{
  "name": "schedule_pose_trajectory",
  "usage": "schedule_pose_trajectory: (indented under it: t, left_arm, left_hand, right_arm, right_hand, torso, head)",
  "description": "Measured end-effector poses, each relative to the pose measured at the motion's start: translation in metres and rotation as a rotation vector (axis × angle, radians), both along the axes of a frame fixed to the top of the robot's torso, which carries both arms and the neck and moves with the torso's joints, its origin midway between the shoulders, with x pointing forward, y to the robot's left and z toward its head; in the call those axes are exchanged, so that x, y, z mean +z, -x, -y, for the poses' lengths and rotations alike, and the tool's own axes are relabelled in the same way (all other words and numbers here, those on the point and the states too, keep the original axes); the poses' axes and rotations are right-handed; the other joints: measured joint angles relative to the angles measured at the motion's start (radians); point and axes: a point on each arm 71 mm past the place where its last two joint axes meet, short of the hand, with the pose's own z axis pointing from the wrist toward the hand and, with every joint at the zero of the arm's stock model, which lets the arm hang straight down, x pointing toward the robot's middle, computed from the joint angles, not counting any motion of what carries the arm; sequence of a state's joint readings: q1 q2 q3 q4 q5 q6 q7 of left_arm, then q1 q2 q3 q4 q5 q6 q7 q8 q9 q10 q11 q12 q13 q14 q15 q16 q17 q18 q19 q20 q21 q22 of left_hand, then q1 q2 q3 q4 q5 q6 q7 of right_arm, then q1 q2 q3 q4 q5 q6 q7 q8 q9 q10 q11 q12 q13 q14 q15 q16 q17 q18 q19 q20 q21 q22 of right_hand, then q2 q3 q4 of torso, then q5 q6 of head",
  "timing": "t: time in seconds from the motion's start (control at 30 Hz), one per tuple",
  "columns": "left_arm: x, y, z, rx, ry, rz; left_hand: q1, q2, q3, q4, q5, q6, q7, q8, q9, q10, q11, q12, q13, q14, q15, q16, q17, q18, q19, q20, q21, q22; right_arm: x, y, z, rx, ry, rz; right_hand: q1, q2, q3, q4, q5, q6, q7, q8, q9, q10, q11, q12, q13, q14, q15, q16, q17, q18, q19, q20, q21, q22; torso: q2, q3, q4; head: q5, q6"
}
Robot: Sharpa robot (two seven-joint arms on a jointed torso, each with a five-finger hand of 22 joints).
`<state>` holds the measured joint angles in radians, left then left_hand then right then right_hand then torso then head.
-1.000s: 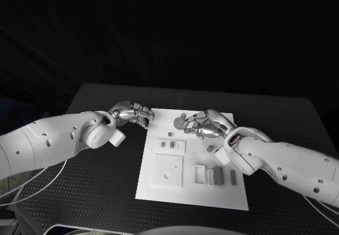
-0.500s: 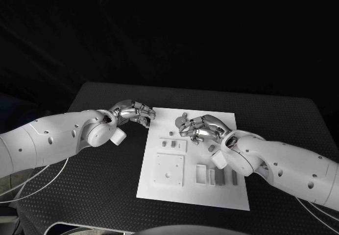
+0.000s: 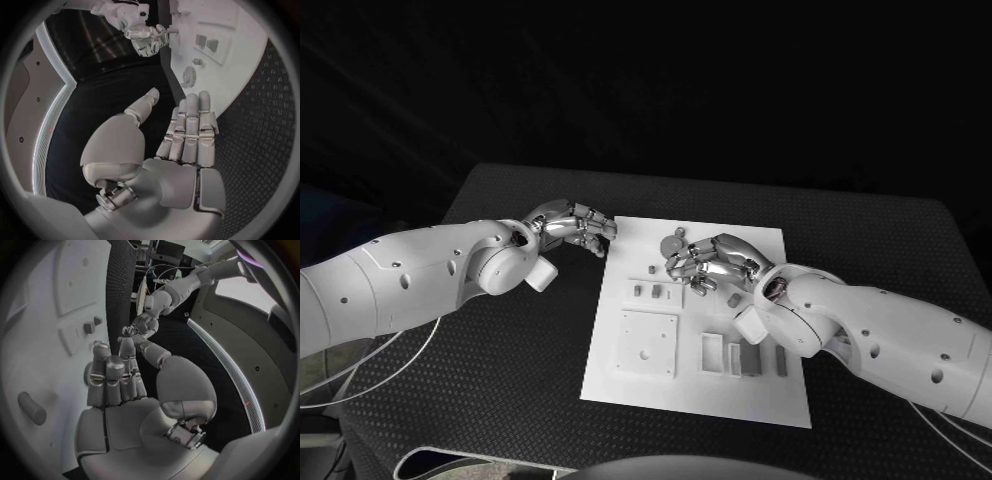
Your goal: Assemble the parts on the task board
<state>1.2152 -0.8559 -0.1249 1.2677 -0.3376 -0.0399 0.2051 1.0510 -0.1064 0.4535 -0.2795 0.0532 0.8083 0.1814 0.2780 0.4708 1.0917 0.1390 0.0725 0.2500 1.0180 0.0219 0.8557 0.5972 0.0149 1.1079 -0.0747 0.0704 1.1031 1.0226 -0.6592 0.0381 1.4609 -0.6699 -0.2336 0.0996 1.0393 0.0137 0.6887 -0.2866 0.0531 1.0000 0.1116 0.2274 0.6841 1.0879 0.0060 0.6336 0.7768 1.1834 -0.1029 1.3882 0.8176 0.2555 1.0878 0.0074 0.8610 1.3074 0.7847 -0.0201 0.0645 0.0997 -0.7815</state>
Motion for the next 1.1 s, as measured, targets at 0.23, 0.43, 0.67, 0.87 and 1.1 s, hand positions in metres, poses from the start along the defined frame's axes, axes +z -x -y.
schedule_pose_trajectory:
  t: [0.23,0.43,0.67,0.87,1.1]
  left_arm:
    - [0.0,-0.001,-0.002,0.006,-0.002,0.001]
    - [0.0,-0.001,-0.003,0.009,-0.004,0.002]
    - [0.0,-0.002,-0.003,0.012,-0.005,0.003]
    - [0.0,-0.002,-0.003,0.012,-0.007,0.004]
    - [0.0,-0.002,-0.003,0.011,-0.009,0.005]
  left_hand:
    - [0.0,0.0,0.0,0.0,0.0,-0.001,-0.001,0.0,0.0,0.0,0.0,0.0,0.0,-0.001,0.001,0.0,0.0,0.0,0.0,0.0,0.0,0.0]
    - [0.0,0.0,0.0,0.0,0.0,-0.001,-0.001,0.0,0.0,0.0,0.0,0.0,0.0,-0.001,0.001,0.0,0.0,0.0,0.0,0.0,0.0,0.0]
    - [0.0,0.0,0.0,0.0,0.0,-0.001,-0.001,0.0,0.0,0.001,-0.001,0.0,0.0,-0.001,0.001,0.0,0.001,0.0,0.0,0.0,0.0,0.0]
    - [0.0,0.0,0.0,0.0,0.0,-0.001,-0.001,0.0,0.0,0.002,-0.002,0.0,0.0,-0.001,0.002,0.0,0.001,0.0,0.0,0.0,0.0,0.0]
    - [0.0,0.0,0.0,0.0,0.0,-0.001,-0.001,0.0,0.0,0.002,-0.002,0.0,0.0,-0.002,0.002,0.0,0.001,0.0,0.0,0.0,0.0,0.0]
  right_arm:
    - [-0.002,0.0,-0.001,0.032,0.038,0.022]
    - [-0.01,0.003,-0.003,0.057,0.067,0.029]
    - [-0.011,0.003,-0.004,0.074,0.088,0.044]
    - [-0.011,0.004,-0.005,0.081,0.098,0.052]
    - [-0.013,0.004,-0.005,0.089,0.11,0.054]
  right_hand:
    - [-0.001,0.001,0.001,0.001,0.0,-0.008,0.005,0.014,0.0,0.007,0.01,-0.087,-0.09,-0.006,0.007,0.0,-0.009,-0.001,-0.003,0.004,-0.004,0.0]
    - [-0.004,0.004,0.004,-0.002,-0.003,-0.011,0.008,0.023,0.0,0.006,0.023,-0.15,-0.142,-0.007,0.019,0.0,-0.015,-0.008,-0.004,0.004,-0.004,0.0]
    - [-0.005,0.005,0.004,-0.002,-0.003,-0.013,0.009,0.026,0.0,0.001,0.032,-0.186,-0.17,-0.009,0.027,0.0,-0.019,-0.012,-0.004,0.004,-0.008,0.0]
    - [-0.005,0.005,0.004,-0.002,-0.003,-0.014,0.007,0.029,0.0,0.006,0.037,-0.201,-0.183,-0.008,0.033,0.0,-0.02,-0.009,-0.004,0.004,-0.008,0.0]
    - [-0.012,0.012,0.006,0.0,-0.003,-0.014,0.006,0.036,0.143,0.006,0.037,-0.216,-0.197,-0.008,0.033,0.0,-0.024,-0.009,-0.003,0.004,-0.008,0.0]
  torso:
    - [0.0,0.0009,-0.0006]
    - [0.0,0.002,-0.0005]
    - [0.001,0.0026,-0.0004]
    - [0.0,0.0021,-0.0012]
    - [0.0,0.0019,-0.0017]
  head:
    - [0.003,-0.004]
    - [0.005,-0.007]
    - [0.007,-0.011]
    - [0.008,-0.012]
    - [0.007,-0.015]
